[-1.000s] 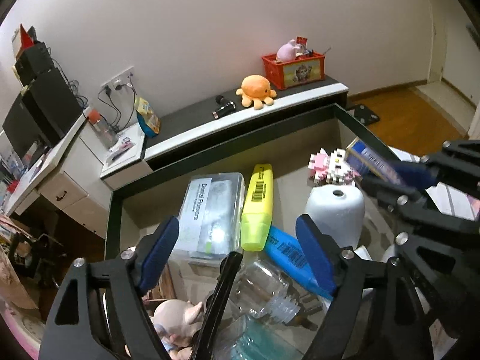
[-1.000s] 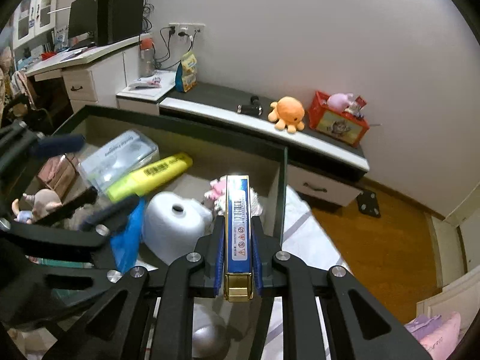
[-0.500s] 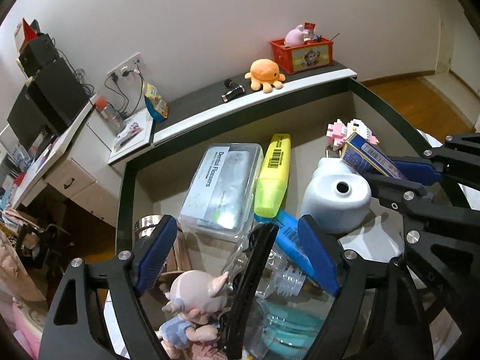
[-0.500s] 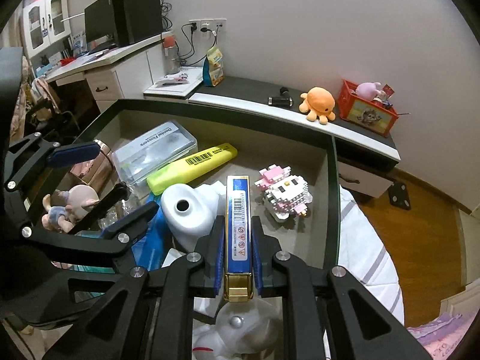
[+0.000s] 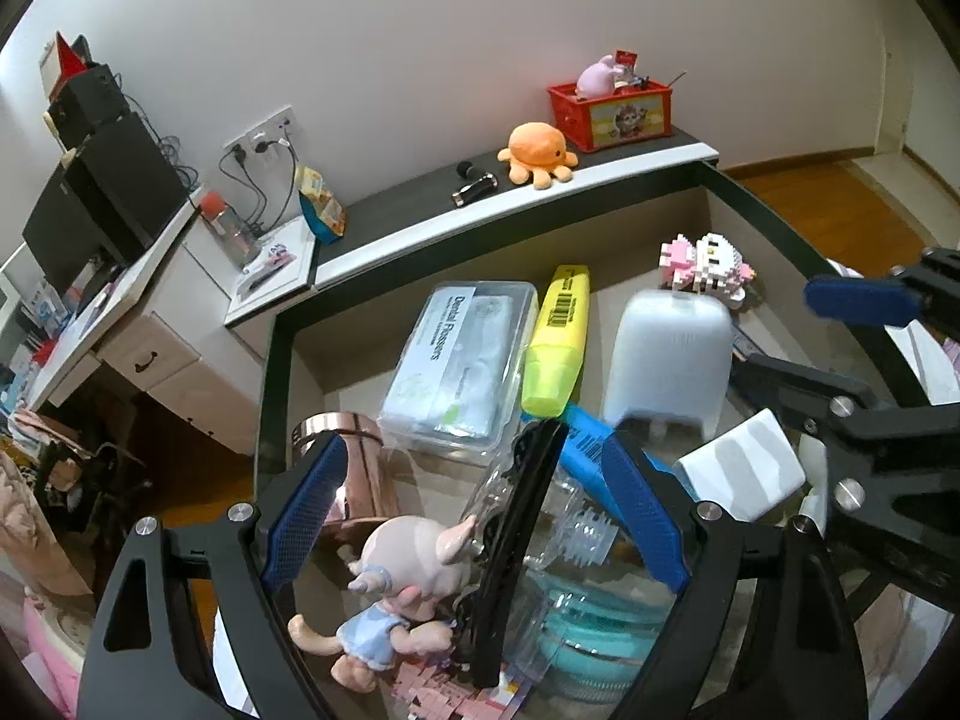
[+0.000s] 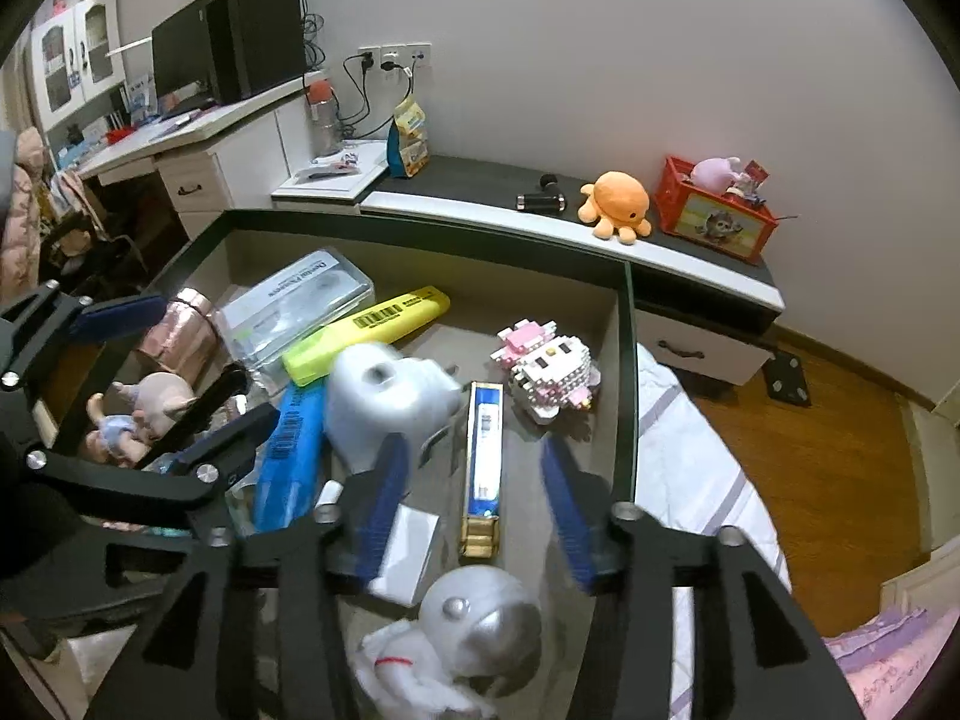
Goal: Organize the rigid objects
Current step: 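Lower and release highlighter with left tool while right tool releases small box, then withdraw both open tools up and away from the box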
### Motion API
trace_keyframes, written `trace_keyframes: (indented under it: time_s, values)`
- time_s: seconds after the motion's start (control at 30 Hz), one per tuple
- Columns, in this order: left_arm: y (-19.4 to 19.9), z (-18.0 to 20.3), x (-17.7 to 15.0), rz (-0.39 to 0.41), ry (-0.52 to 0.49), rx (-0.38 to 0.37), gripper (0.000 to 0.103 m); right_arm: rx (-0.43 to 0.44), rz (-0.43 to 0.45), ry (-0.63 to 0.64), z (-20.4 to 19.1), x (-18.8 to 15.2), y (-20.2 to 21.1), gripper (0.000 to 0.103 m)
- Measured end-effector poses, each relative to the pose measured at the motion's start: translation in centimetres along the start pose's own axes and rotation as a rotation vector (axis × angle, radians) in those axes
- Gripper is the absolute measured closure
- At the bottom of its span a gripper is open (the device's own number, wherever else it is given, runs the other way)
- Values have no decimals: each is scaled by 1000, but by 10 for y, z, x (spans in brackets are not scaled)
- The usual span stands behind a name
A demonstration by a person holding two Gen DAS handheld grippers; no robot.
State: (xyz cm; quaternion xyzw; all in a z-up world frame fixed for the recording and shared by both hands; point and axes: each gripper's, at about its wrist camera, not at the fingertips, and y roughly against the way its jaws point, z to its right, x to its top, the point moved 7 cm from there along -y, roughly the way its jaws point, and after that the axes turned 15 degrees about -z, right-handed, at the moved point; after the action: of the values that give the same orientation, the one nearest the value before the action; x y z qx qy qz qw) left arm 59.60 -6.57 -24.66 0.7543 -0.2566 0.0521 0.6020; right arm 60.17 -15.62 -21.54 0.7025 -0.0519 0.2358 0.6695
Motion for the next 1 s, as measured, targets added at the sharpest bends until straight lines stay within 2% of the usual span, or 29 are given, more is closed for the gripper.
trace_keyframes:
  time_s: [0.1,0.27,0.37,0.43,0.63,1.0]
  values:
    - [3,-5,-5,2,8,22,13,-1,10,-14,1,-2,5,25]
    - [13,-14,-11,22,26,20,6,17,14,-5,-5,-3,13,21]
    - [18,-24,-15,27,50,11,1,2,26,-2,-8,-3,19,15]
    - [21,-29,-16,32,66,6,0,-4,32,-1,-9,-3,23,0]
    - [25,-32,-20,39,102,-86,0,-7,56,0,-13,-4,34,0]
    - [34,-31,-31,59,119,-131,0,0,61,-16,-14,-11,47,0]
